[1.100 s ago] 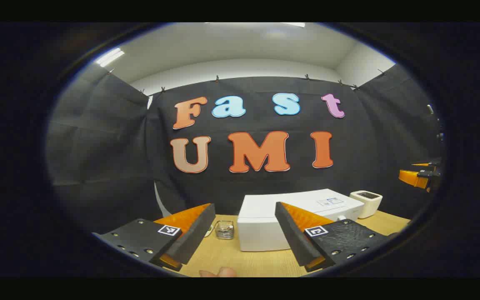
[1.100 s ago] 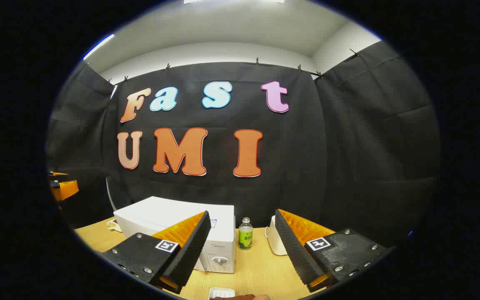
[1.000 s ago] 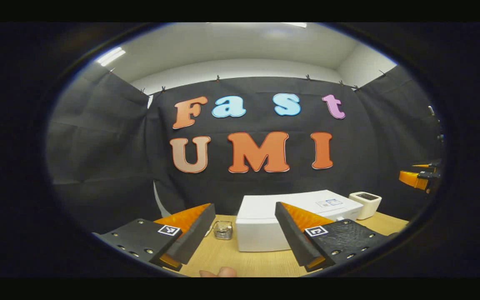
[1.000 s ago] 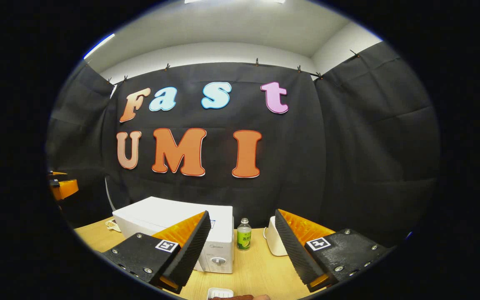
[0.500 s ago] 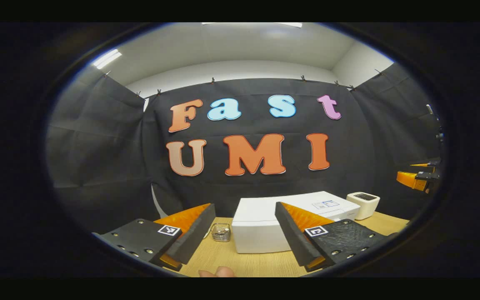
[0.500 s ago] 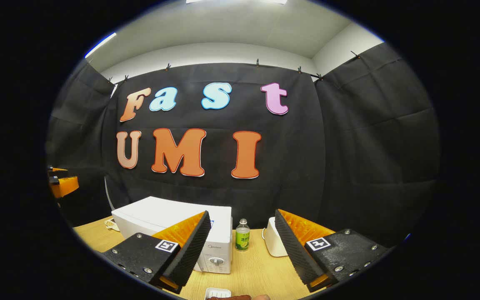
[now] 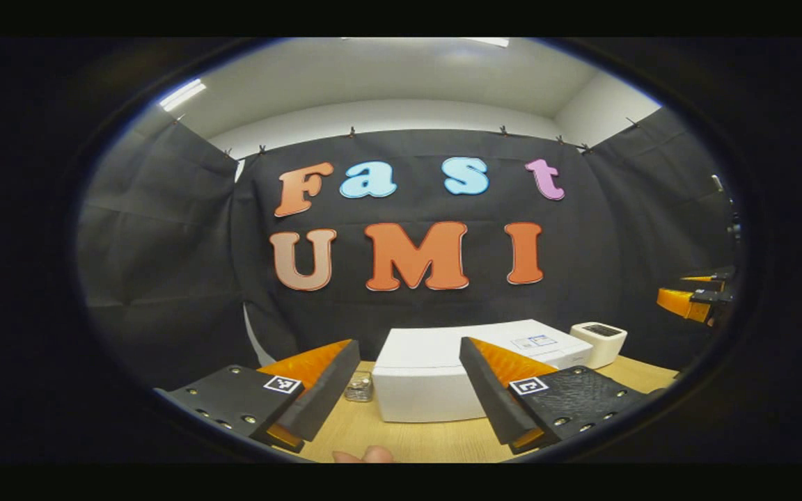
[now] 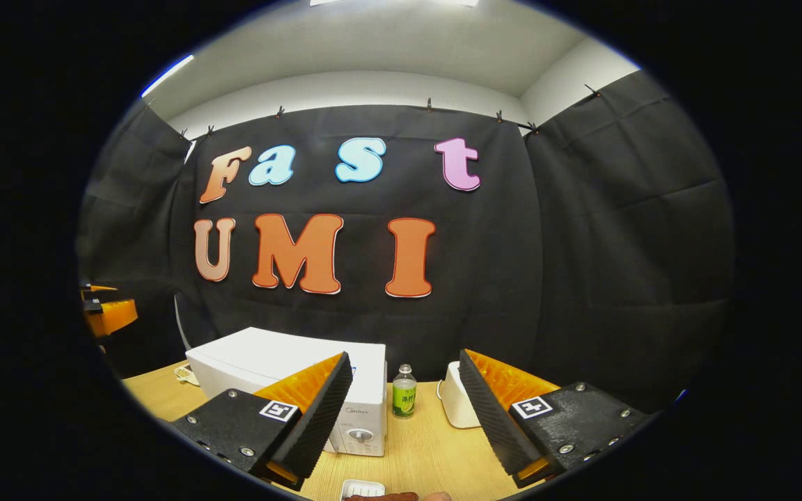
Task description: Open the microwave oven with the left hand, put the food in, and close the microwave oven.
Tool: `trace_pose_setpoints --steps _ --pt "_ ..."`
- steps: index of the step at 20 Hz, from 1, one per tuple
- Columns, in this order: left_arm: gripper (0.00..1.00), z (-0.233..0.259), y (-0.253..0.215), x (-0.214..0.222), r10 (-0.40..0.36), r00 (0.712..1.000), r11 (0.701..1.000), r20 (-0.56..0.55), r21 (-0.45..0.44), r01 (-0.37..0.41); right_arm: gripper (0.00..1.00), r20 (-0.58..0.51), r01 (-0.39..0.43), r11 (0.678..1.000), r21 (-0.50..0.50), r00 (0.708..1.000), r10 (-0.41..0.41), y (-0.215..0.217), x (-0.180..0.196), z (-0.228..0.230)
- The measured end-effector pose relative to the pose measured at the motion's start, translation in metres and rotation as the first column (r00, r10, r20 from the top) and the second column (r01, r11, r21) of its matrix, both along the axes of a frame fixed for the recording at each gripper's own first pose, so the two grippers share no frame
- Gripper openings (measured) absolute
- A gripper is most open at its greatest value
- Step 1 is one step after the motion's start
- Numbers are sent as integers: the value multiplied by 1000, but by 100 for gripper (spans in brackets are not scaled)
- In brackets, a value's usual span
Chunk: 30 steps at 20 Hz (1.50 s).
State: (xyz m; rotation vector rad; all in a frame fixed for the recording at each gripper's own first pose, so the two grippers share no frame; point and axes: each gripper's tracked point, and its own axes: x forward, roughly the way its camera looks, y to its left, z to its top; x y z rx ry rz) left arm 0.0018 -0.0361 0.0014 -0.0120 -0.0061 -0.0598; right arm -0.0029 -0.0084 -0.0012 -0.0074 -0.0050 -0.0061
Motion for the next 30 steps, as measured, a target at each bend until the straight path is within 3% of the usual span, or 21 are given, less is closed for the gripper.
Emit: trace_pose_setpoints --steps 5,6,13,14,16,26,27,29,30 --pt "92 -16 -40 2 -64 998 998 -2 9 64 96 -6 -3 1000 12 1000 3 1 -2 -3" --pt "96 -18 -50 2 -82 997 997 4 8 82 96 -3 -2 1000 8 1000 2 0 -3 -3" --pt "92 -60 -130 5 -209 978 978 -12 26 209 96 0 1 1000 3 1000 -1 -6 -9 0" --pt "96 -66 -139 6 -217 976 976 -8 30 217 96 1 7 1000 0 1000 -7 -9 -10 0" --pt "92 -84 -158 8 -230 973 973 -19 27 230 96 0 15 1000 2 1000 -15 -14 -10 0" --pt "92 -181 -240 37 -286 951 958 -115 -28 284 96 -3 32 999 -3 999 -32 -30 -10 -3" --pt "96 -189 -245 40 -289 950 957 -121 -30 288 96 -9 38 999 -5 999 -38 -34 -10 -5" --pt "92 -204 -252 50 -286 950 958 -126 -45 282 96 -14 54 999 -8 998 -54 -42 -9 -9" --pt "96 -214 -256 57 -285 949 958 -137 -59 280 96 -17 60 998 -9 998 -60 -46 -9 -11"
